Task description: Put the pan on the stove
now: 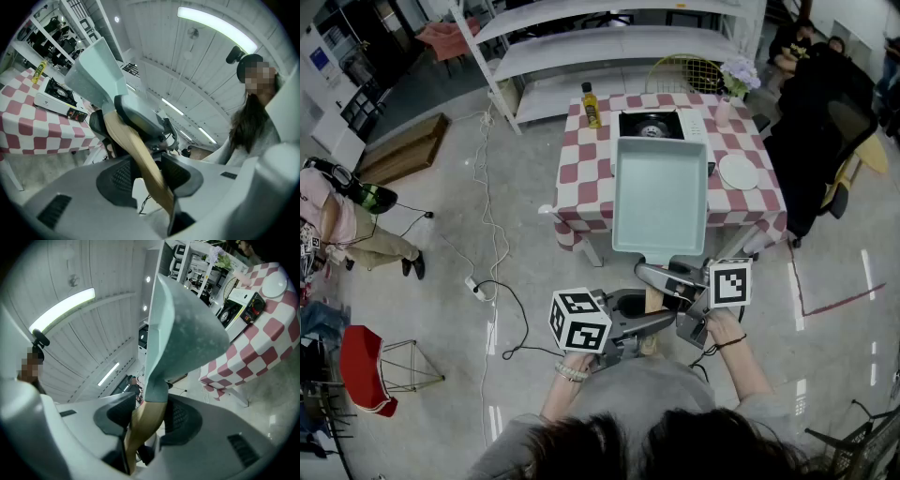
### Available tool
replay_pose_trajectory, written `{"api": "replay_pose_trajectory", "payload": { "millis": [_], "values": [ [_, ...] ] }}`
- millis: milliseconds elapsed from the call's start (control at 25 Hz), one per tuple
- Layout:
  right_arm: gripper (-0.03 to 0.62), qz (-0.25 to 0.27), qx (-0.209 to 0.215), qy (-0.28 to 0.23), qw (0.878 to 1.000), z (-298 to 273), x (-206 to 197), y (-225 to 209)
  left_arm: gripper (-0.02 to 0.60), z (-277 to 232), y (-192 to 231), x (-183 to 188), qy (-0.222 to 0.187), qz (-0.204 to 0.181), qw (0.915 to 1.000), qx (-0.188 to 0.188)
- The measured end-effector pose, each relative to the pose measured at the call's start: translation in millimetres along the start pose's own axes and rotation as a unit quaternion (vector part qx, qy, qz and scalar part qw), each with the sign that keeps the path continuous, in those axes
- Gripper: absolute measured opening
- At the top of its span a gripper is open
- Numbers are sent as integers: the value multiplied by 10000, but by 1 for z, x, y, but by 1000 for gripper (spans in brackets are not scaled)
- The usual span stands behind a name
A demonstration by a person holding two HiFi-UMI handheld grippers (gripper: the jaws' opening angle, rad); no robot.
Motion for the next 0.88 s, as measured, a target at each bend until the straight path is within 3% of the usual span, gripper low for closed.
{"api": "replay_pose_trajectory", "payload": {
  "millis": [160, 600, 720, 880],
  "values": [
    [178, 127, -252, 101, 9996, 8, -2, -8, 173, -1, 0, -1, 2, 17, 10000, 2],
    [179, -49, -43, 135, 9999, 11, 3, -9, 173, -12, 1, 0, -45, 75, 9999, 102],
    [179, 101, -304, 270, 9991, 19, 6, -12, 173, -16, 1, -2, -83, 96, 9999, 106],
    [179, 95, -334, 271, 9990, 21, 9, -14, 173, -18, 2, 1, -94, 112, 9998, 135]
  ]
}}
Point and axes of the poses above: the fingertips, and each gripper's own axes: z backward along the fingers, y to its left, x out of its top, the point moved 10 cm from there along z, backward along the fingers, and after that the axes turned 8 degrees about x, right-handed, at the moved point
